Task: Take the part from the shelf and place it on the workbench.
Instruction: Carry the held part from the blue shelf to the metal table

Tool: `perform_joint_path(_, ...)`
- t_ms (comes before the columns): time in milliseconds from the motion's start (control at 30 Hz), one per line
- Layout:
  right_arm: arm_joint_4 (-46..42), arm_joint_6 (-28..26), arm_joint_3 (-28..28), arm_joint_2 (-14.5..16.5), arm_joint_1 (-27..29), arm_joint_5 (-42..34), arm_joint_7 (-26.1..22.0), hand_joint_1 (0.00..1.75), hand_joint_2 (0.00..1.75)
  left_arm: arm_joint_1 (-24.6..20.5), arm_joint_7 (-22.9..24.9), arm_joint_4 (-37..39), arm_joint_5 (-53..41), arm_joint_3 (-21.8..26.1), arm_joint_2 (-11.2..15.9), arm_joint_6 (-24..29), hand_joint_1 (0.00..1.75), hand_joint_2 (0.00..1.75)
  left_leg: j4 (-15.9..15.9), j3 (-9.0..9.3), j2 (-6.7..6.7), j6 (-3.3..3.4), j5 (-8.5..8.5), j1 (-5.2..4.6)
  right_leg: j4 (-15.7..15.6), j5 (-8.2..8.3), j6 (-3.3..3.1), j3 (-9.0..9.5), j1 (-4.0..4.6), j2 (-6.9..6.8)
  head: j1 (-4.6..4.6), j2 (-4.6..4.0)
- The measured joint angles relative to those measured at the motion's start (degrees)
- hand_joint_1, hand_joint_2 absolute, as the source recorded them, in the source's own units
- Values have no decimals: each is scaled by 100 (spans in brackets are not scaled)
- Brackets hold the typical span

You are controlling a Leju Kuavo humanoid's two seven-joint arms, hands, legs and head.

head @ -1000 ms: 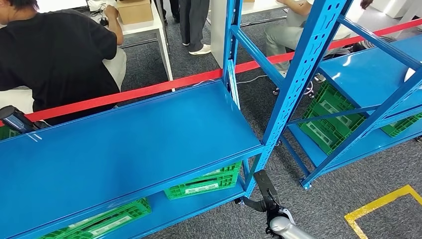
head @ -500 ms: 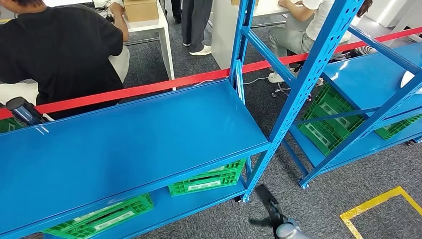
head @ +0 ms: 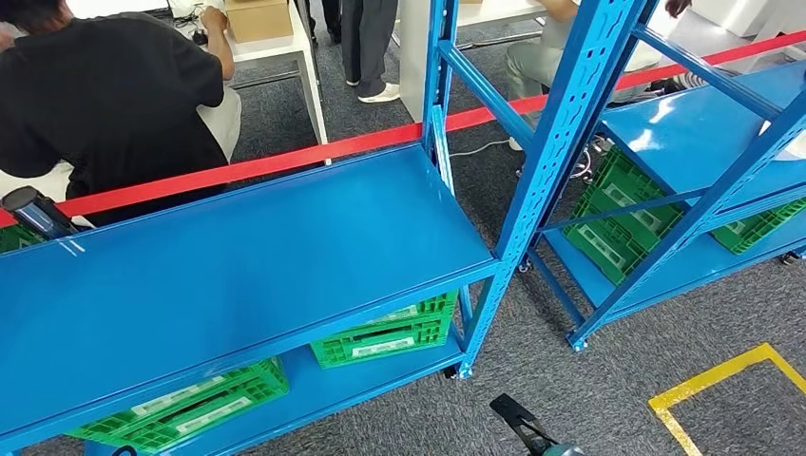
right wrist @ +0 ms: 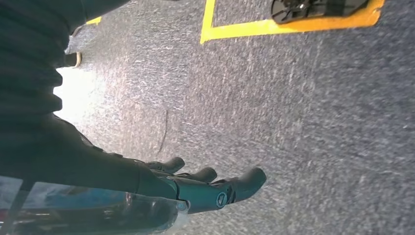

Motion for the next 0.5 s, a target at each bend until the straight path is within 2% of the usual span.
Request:
perform_joint_path(33,8,-32,32,-9,4,-42,2,0,175,8,10,15,21,0,0,-23,175,175,184,-33,1,-14,-51,12,19,16,4,-43,5,-1,-1,0)
perform_joint_path(67,14,-57,63,-21,8,-80,5,0,175,13,20,28,41,0,-1,-47,175,175,138,49,2,-18,12,21,43,28,13,-84,6,-1,-1,0)
perform_joint_path(100,16,-75,93,-34,12,-112,12,0,175,15,28,36,63,0,-1,-64,175,175,-140,248,3,-13,160,27,65,37,25,-114,7,1,-1,0)
perform_joint_path(167,16,-95,151,-61,14,-147,31,0,175,8,41,41,92,-1,-1,-80,175,175,-976,775,-4,36,429,19,90,62,65,-151,14,6,0,0)
perform_joint_path(200,16,-103,179,-79,11,-155,40,0,175,4,46,41,102,-2,0,-81,175,175,-1271,948,-9,74,498,3,90,86,101,-164,18,7,2,0)
perform_joint_path(233,16,-110,205,-98,8,-159,46,0,175,-1,51,43,109,-2,0,-82,175,175,-1430,1029,-14,113,519,-16,89,113,143,-178,21,8,2,0)
perform_joint_path(300,17,-120,246,-134,5,-167,52,0,175,-7,61,45,126,-3,0,-90,175,175,-1480,1002,-13,194,573,-48,68,182,239,-203,18,8,4,0)
perform_joint_path(333,17,-121,263,-150,6,-168,53,0,175,-15,64,46,132,-7,-2,-94,175,175,-1514,978,-2,241,625,-44,91,165,259,-235,14,7,3,0)
perform_joint_path(367,17,-121,276,-165,4,-170,54,0,175,-23,67,48,138,-11,-5,-97,175,175,-1548,941,9,296,688,-38,185,81,256,-295,11,7,6,0)
perform_joint_path(400,17,-122,287,-179,0,-171,56,0,175,-28,70,51,142,-19,-9,-98,175,175,-1581,891,21,340,755,-29,391,-79,229,-393,11,5,8,0)
perform_joint_path(433,17,-123,298,-192,-6,-173,57,0,175,-32,72,58,146,-30,-13,-99,175,175,-1592,825,28,370,818,-29,745,-320,190,-536,6,3,9,0)
perform_joint_path(467,17,-124,308,-201,-11,-175,58,0,175,-31,74,66,149,-39,-16,-99,175,175,-1588,753,30,385,867,-39,1138,-543,165,-674,6,3,10,0)
perform_joint_path(500,17,-124,320,-208,-13,-176,58,0,175,-28,74,75,151,-49,-19,-100,175,175,-1580,679,31,387,916,-50,1507,-706,170,-780,6,3,9,0)
